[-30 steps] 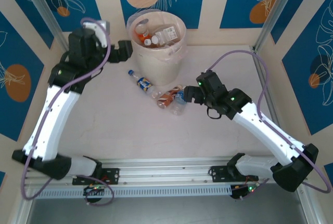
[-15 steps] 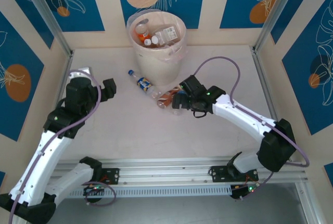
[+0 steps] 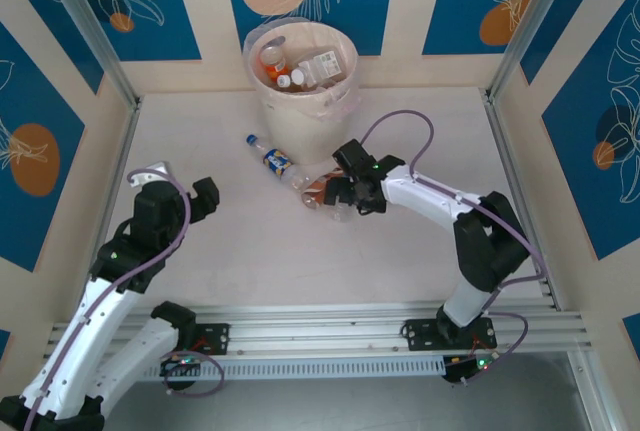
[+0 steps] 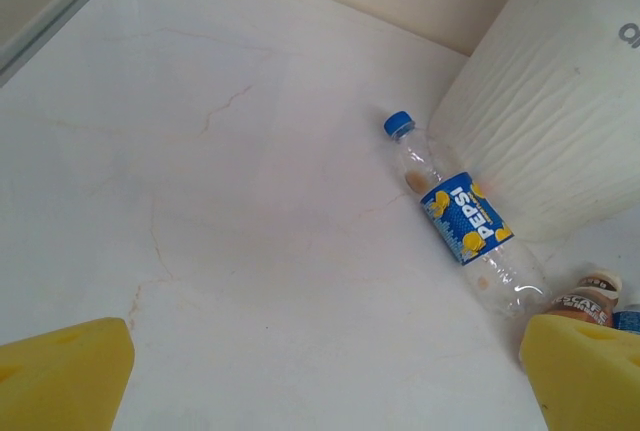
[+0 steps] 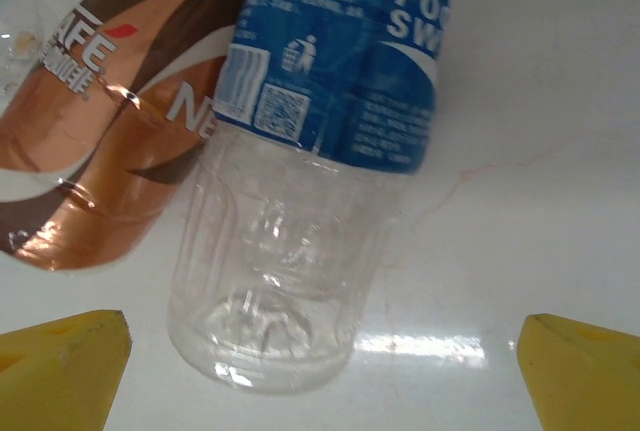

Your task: Put the plastic bottles in the bin

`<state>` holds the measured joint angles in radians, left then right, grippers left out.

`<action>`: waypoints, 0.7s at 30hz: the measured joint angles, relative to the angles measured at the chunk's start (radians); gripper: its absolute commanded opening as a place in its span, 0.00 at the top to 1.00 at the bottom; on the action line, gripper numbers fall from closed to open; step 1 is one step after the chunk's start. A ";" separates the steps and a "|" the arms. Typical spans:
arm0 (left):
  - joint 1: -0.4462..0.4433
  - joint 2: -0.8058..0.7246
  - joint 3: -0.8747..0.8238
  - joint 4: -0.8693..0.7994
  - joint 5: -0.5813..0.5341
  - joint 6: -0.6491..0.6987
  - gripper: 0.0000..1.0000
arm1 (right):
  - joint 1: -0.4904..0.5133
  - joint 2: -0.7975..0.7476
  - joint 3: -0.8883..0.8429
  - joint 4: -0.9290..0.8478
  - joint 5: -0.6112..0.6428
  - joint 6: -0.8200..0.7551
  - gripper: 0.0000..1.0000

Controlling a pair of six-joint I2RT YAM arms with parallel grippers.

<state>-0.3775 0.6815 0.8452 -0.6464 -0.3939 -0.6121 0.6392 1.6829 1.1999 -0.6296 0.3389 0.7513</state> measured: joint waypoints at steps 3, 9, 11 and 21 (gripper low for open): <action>0.000 0.001 -0.006 0.000 0.000 -0.008 0.01 | 0.000 0.040 0.015 0.016 0.000 0.000 0.00; 0.000 0.001 -0.010 0.002 0.000 -0.011 0.00 | -0.006 0.103 0.032 0.020 0.000 -0.003 0.01; 0.000 0.001 -0.013 0.003 0.000 -0.011 0.00 | -0.009 0.118 0.039 0.021 0.000 -0.005 0.02; 0.000 0.030 -0.019 0.007 0.000 -0.018 0.00 | -0.030 0.154 0.044 0.035 0.000 -0.018 0.08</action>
<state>-0.3779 0.7116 0.8265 -0.6392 -0.3935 -0.6304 0.6090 1.8366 1.2442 -0.5945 0.3389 0.7338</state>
